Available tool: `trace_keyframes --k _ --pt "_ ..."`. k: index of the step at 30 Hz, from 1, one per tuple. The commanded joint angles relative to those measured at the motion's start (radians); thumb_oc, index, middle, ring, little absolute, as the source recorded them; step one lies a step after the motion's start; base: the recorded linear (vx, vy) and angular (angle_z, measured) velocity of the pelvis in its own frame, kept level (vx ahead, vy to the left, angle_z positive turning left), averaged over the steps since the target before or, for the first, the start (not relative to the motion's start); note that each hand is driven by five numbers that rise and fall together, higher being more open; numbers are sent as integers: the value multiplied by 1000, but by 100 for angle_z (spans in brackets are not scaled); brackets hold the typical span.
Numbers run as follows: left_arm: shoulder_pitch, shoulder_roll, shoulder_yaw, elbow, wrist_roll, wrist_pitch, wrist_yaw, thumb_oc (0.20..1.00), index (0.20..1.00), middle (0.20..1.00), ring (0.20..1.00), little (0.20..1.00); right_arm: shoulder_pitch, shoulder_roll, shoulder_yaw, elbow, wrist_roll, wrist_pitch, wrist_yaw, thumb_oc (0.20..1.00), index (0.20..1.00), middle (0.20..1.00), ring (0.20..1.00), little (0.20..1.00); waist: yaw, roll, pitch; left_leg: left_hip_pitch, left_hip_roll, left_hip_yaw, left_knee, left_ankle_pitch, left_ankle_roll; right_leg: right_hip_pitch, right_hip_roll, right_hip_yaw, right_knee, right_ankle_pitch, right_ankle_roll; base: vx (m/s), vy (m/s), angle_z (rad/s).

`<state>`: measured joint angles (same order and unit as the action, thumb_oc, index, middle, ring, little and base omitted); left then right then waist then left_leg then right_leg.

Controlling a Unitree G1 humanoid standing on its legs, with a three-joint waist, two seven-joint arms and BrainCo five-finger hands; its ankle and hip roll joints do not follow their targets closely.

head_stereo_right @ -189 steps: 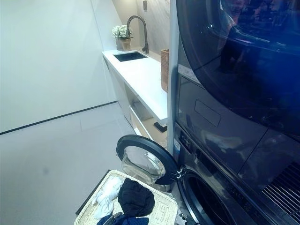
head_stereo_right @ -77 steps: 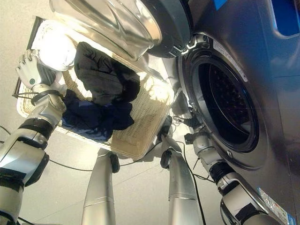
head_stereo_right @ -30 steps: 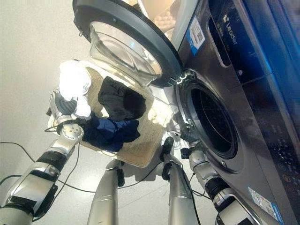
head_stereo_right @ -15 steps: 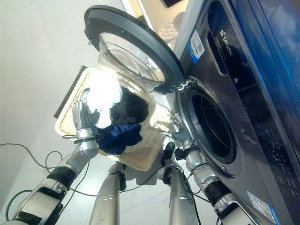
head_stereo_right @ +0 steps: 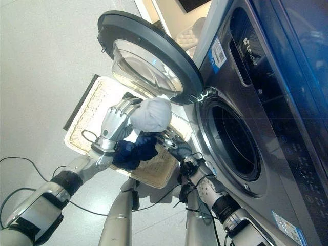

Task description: Put the clothes into the washing machine.

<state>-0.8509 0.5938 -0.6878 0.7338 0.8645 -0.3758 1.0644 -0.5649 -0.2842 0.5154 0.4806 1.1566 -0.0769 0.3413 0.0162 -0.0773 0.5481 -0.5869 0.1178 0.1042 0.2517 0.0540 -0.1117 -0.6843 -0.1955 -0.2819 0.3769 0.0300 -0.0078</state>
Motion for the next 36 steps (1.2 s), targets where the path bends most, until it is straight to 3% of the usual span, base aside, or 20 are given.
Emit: trace_keyframes --k 1,8,19,26,32,36 --pt "-53 -23 5 -46 69 2 69 200 200 200 200 200 12 -2 0 -94 88 33 62 1000 1000 1000 1000 1000 -10 54 -28 -35 -73 48 1 -26 -2 29 2 -1 3 -44 130 0 0 0" --pt "-137 8 -110 -37 138 37 11 200 200 200 200 200 -1 0 20 -121 122 53 97 1000 1000 1000 1000 1000 -25 46 -28 -44 -66 64 5 -24 -4 21 7 5 -6 -34 134 0 0 0" --pt "-204 52 -232 19 242 21 -128 200 200 200 200 200 -10 -9 17 -141 160 -49 80 1000 1000 1000 1000 1000 -45 41 -28 -60 -51 85 11 -22 -13 9 11 9 -24 -21 141 -1 0 -2" --pt "-215 75 -261 49 287 -13 -151 200 200 200 200 200 -20 -19 -1 -135 197 -111 56 1000 1000 1000 1000 1000 -50 41 -28 -62 -43 96 6 -14 -15 6 12 6 -38 -11 143 -2 -1 -2" --pt "-204 83 -264 99 292 -24 -145 200 200 200 200 200 -13 -18 -39 -108 335 -139 61 1000 1000 1000 1000 1000 -50 40 -28 -55 -37 101 8 -20 -19 11 9 4 -36 -15 146 1 1 -1" --pt "-201 87 -266 122 298 -34 -127 200 200 200 200 200 -7 -4 -60 -99 509 -105 108 1000 1000 1000 1000 1000 -50 41 -28 -62 -36 103 6 -16 -18 4 9 4 -39 -9 146 6 12 -4"
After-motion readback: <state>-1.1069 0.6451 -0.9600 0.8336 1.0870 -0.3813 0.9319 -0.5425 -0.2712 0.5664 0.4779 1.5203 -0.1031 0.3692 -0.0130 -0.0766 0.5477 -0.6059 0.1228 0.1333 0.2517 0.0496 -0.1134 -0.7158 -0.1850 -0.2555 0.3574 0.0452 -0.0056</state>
